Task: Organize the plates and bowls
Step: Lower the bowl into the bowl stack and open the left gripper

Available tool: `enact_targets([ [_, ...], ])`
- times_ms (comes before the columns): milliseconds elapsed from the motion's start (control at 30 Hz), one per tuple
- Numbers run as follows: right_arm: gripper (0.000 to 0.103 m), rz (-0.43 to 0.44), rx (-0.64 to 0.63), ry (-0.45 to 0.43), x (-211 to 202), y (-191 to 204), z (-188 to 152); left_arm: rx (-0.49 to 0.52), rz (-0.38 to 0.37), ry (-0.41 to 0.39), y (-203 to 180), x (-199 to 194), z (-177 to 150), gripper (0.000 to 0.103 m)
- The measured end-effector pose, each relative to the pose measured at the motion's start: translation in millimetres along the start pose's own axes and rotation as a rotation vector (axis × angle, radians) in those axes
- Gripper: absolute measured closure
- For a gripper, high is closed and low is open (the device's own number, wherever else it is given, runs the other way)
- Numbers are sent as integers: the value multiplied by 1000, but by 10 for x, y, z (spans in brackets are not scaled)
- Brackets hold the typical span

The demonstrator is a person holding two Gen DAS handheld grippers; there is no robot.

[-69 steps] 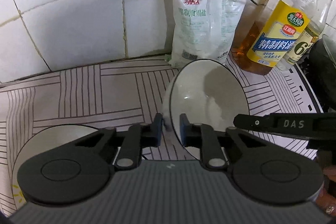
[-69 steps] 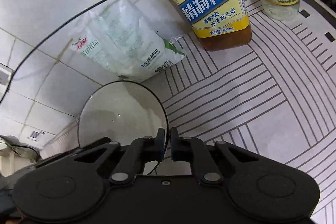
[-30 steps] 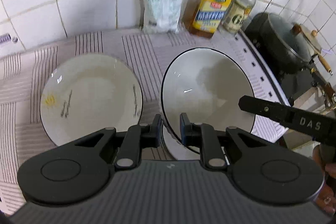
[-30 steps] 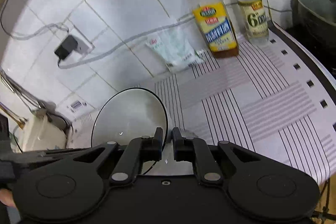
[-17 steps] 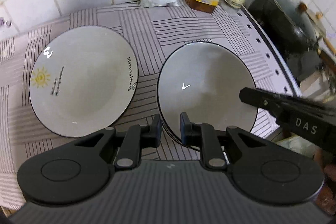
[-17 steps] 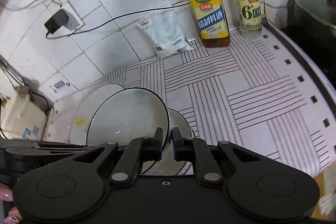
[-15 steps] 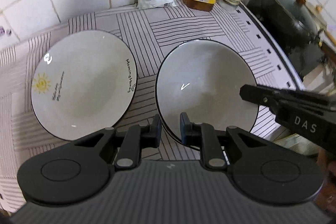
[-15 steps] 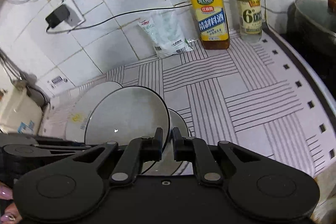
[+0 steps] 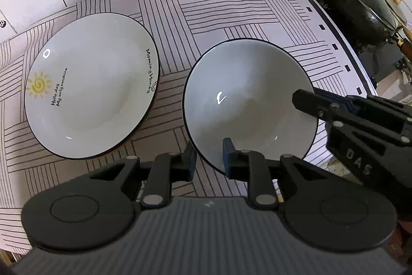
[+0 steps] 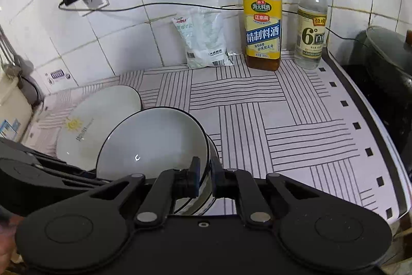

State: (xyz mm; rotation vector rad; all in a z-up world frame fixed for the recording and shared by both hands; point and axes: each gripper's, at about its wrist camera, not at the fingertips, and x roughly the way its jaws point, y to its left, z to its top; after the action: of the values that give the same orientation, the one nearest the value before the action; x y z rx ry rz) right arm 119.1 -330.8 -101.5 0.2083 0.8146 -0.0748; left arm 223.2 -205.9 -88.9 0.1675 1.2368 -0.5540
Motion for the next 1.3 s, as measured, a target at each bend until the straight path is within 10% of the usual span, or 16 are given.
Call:
enact_targets([
  [433,89,-76,-167,-12,15,159,-25,-11,-23,14,46,54,21,82],
  [1300,77,-5,-110,-84,-1058,215,-428,-13,-41,-119,-129,-732,-414,72],
])
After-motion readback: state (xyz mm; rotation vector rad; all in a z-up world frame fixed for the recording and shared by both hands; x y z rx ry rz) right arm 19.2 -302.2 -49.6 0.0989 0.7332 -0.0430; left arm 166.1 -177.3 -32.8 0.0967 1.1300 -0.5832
